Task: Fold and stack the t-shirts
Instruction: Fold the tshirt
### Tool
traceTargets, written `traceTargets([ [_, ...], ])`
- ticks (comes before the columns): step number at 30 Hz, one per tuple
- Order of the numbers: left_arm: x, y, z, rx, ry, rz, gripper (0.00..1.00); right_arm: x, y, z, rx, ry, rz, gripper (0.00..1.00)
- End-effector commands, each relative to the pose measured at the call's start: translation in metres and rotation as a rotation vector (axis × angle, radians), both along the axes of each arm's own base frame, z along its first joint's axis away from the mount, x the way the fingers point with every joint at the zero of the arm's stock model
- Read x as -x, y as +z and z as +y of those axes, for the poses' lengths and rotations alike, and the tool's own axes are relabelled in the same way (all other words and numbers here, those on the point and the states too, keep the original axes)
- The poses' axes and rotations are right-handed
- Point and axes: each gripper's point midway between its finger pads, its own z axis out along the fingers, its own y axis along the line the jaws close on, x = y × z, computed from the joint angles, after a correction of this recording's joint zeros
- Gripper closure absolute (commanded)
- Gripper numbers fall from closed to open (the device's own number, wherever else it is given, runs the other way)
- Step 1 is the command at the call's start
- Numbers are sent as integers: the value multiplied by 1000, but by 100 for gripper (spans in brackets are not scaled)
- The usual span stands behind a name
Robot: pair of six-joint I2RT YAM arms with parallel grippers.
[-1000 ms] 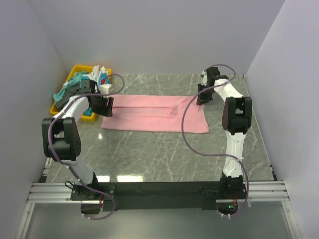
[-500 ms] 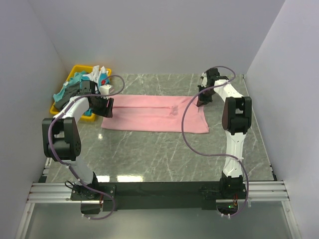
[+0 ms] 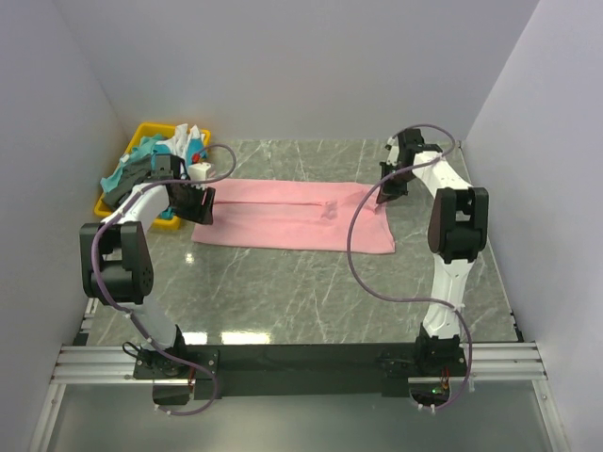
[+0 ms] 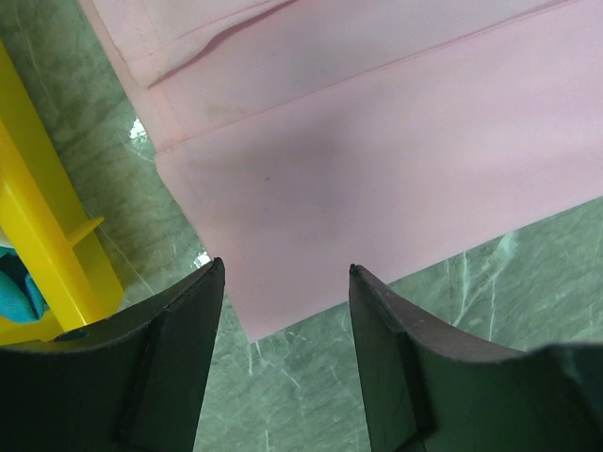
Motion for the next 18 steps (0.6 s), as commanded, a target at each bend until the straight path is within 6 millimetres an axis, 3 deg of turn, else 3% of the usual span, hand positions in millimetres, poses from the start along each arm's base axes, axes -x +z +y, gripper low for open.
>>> traceTargets([
  [1, -7, 13, -2, 6, -1, -51, 39, 3, 4, -8, 30, 2, -11, 100],
  [7, -11, 12, -2, 10, 5, -44, 39, -8, -31, -21, 106, -25, 37, 100],
  [16, -30, 23, -2, 4, -12, -87, 40, -35, -39, -46, 247, -56, 6, 100],
  [18, -41, 26, -1, -4, -10, -101, 41, -52, -28, -51, 276, -69, -41, 100],
])
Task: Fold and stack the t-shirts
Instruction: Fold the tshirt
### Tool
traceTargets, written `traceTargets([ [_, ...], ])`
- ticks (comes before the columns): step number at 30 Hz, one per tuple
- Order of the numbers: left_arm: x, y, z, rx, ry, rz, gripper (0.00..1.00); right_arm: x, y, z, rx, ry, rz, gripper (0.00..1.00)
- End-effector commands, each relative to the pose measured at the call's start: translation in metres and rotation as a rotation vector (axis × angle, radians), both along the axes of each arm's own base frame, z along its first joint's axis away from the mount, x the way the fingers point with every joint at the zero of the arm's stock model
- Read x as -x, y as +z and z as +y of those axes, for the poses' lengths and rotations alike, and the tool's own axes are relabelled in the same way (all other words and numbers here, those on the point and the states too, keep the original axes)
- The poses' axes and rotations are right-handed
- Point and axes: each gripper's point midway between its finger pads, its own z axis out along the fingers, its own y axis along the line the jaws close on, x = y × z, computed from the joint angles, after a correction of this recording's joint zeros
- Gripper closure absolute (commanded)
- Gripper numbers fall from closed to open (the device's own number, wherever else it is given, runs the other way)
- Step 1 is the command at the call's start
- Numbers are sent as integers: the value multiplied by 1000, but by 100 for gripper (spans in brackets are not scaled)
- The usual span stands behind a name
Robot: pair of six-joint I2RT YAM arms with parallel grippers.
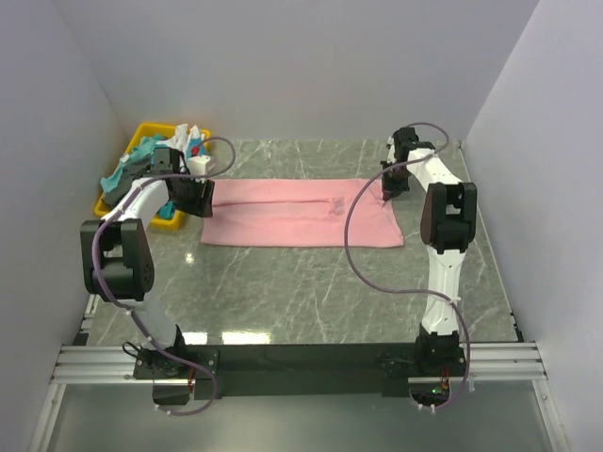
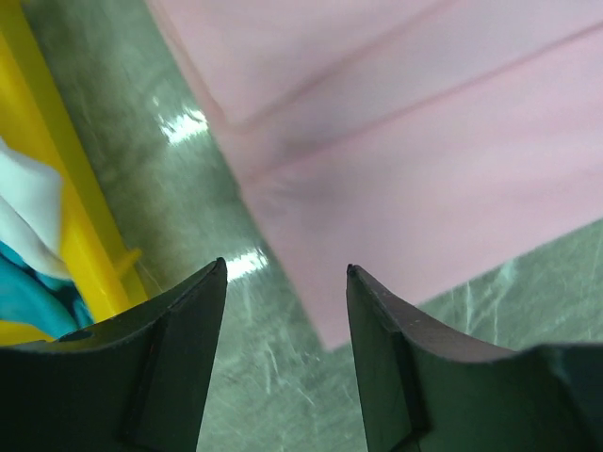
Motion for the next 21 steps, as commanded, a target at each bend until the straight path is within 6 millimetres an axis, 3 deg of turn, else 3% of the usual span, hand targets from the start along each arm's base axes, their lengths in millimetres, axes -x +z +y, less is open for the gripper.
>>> traceTargets([
  [1, -31, 18, -2, -5, -21, -79, 41, -32, 10, -22, 113, -18, -75, 98],
  [4, -48, 24, -6, -9, -38, -107, 42, -51, 32, -21, 122, -15, -155, 93],
  [6, -64, 25, -10, -12, -54, -135, 42, -54, 48, -25, 145, 7, -190, 79],
  [8, -77, 25, -10, -25, -58, -158, 43, -48, 71, -25, 145, 21, -220, 65],
  [11, -100, 21, -28, -22, -94, -178, 47, -28, 99, -22, 131, 48, -257, 59],
  [13, -113, 13, -34, -27, -106, -189, 48, -10, 115, -22, 129, 49, -271, 58],
  [16, -124, -5, -38, -54, -120, -183, 54, 19, 118, -16, 93, 59, -231, 59],
  [18, -126, -20, -37, -76, -131, -158, 60, 36, 117, -6, 34, 62, -199, 67],
  [19, -121, -31, -36, -98, -136, -129, 65, 49, 107, -1, 6, 52, -159, 75],
  [21, -112, -41, -33, -131, -166, -105, 67, 57, 98, 6, -21, 42, -149, 82],
])
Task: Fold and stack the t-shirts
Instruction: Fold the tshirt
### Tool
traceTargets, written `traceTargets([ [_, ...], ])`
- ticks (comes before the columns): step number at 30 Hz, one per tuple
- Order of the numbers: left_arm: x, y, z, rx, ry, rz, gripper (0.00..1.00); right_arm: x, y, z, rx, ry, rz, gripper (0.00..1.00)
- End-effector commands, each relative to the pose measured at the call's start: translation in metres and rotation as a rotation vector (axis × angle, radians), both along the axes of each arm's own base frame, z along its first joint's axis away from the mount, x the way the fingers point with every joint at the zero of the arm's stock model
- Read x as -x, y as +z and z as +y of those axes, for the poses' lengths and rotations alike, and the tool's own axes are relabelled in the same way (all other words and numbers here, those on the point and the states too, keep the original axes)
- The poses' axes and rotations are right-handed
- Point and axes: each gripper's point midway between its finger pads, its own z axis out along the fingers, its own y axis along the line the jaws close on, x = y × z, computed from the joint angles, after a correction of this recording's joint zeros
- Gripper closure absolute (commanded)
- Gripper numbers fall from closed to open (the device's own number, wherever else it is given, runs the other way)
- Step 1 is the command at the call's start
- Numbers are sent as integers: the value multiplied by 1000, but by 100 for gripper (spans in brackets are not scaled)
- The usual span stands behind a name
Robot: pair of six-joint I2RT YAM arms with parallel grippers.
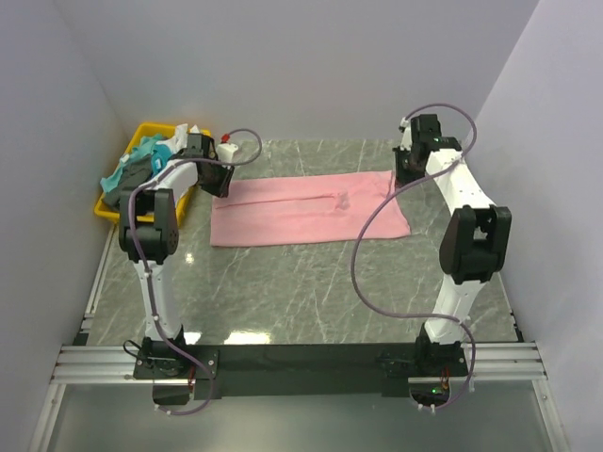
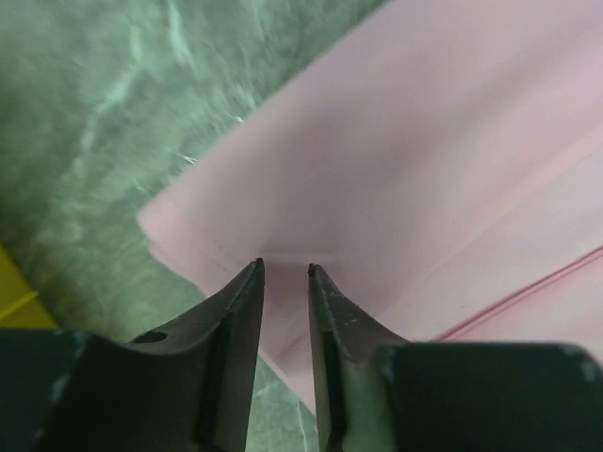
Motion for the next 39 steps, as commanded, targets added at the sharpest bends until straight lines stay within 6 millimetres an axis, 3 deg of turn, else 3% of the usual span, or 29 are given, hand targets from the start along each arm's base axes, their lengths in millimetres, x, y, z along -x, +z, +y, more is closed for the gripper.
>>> traceTargets([
  [1, 3, -6, 7, -82, -45, -7, 69, 35, -27, 18, -68, 2, 90, 83],
  [5, 42, -25, 22, -161, -67, 80, 77, 50, -43, 32, -56, 43, 127, 86],
  [9, 104, -27, 24, -162, -114, 186, 80, 55, -50, 27, -30, 40, 156, 87],
  [10, 117, -26, 19, -151, -136, 211, 81, 53, -48, 26, -23, 35, 153, 87],
  [15, 225, -9, -18, -95, -402, 380, 81, 54, -48, 18, 28, 56, 156, 87],
  [17, 244, 3, -33, -84, -479, 372, 79, 53, -51, 19, 21, 54, 161, 87],
  [19, 249, 12, -42, -47, -487, 370, 76, 49, -55, 25, -3, 56, 167, 87],
  [23, 236, 41, -56, 17, -489, 297, 72, 29, -63, 35, -15, 62, 155, 88],
  [26, 224, 48, -60, 28, -474, 255, 71, 9, -73, 39, 2, 64, 138, 88],
  [27, 220, 49, -60, 29, -459, 250, 71, 5, -86, 39, 7, 64, 158, 89],
  [34, 179, 51, -44, -8, -308, 178, 71, -39, -102, 31, 68, 3, 130, 91],
  [38, 160, 49, -33, -28, -227, 161, 70, -69, -102, 34, 83, -9, 97, 91],
  [39, 155, 48, -31, -40, -203, 149, 70, -86, -97, 39, 80, -5, 62, 91],
])
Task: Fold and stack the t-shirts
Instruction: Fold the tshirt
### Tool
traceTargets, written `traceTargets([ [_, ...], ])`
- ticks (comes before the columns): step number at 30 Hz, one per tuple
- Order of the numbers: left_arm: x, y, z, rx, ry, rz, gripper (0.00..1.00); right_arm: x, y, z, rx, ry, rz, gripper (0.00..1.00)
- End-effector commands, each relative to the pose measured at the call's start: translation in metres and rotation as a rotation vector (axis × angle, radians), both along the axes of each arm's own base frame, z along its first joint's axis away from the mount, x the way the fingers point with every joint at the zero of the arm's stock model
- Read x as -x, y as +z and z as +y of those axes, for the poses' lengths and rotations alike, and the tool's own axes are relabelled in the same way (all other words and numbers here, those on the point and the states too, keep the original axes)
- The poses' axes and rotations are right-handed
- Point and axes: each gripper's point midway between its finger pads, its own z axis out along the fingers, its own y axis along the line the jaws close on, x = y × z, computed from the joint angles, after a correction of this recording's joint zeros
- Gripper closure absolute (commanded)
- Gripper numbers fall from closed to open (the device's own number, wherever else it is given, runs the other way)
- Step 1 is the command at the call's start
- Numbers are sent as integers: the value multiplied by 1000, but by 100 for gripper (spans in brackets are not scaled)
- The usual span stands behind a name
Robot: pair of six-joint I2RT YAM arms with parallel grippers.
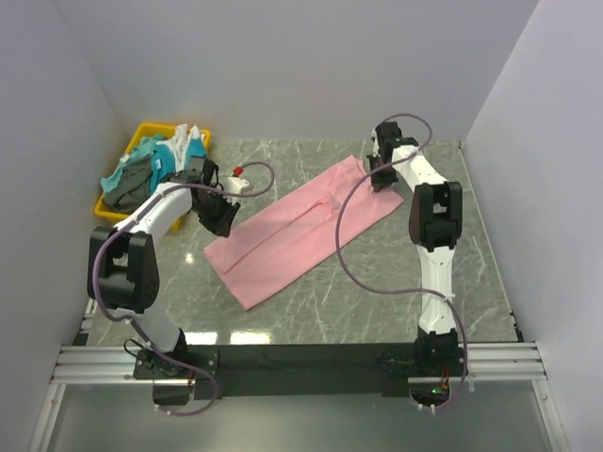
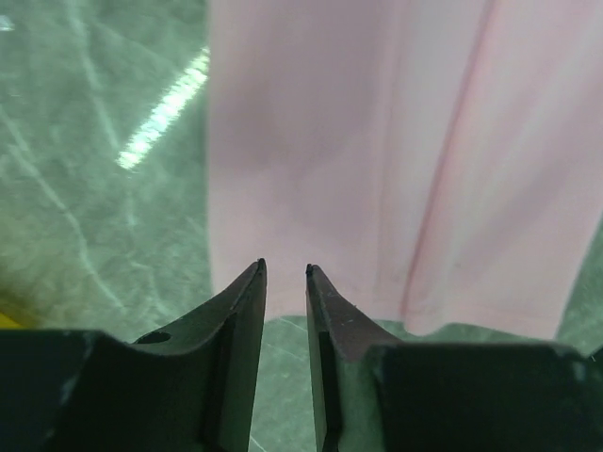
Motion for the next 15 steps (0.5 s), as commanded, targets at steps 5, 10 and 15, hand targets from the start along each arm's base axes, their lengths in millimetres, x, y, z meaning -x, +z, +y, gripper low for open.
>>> traceTargets([
  [5, -46, -12, 10, -53, 97, -71, 67, -71, 42, 45, 14, 108, -235, 86],
  [10, -64, -31, 16, -102, 102, -100, 66, -64, 89, 50, 37, 120, -321, 81],
  [15, -68, -49, 14, -102, 77, -83, 65, -8, 117, 33, 55, 118, -300, 76],
])
